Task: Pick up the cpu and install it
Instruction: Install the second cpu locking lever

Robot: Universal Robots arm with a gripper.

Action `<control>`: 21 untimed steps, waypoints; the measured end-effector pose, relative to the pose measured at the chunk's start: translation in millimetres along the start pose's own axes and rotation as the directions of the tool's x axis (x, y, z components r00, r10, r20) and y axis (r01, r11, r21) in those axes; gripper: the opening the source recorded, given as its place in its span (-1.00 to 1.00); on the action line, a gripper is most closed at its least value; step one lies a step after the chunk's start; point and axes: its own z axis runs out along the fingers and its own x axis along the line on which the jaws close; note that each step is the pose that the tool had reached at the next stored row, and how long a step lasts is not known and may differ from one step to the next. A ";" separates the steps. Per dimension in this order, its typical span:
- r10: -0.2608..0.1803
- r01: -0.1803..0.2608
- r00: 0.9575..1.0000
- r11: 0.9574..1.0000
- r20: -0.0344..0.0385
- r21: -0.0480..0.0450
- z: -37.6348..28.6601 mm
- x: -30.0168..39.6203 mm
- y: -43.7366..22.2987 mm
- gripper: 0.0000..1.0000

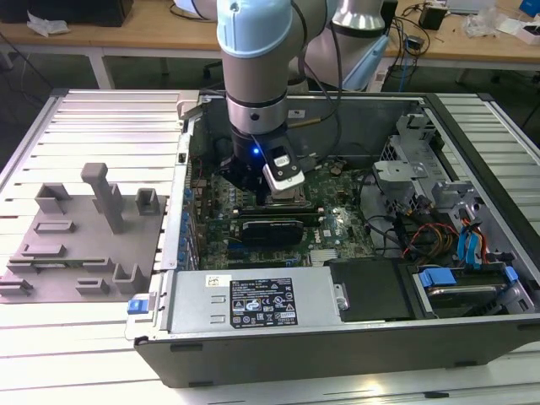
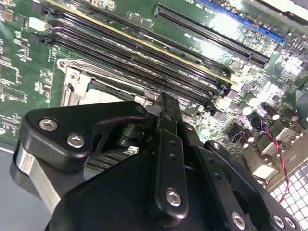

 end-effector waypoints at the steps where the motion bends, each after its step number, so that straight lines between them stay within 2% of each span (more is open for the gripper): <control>1: 0.000 0.000 1.000 1.000 0.000 -0.001 0.8 2.2 -0.3 -0.79; 5: 0.000 0.000 1.000 1.000 0.000 -0.005 3.1 6.6 -1.0 -0.79; 9: 0.001 -0.001 1.000 1.000 -0.001 -0.010 5.0 7.6 -1.1 -0.79; 15: 0.001 -0.001 1.000 1.000 -0.001 -0.010 5.1 7.6 -1.1 -0.79; 19: 0.001 -0.001 1.000 1.000 -0.001 -0.010 2.5 6.0 -0.8 -0.79; 21: 0.001 -0.001 1.000 1.000 -0.003 -0.009 2.4 1.7 -0.3 -0.79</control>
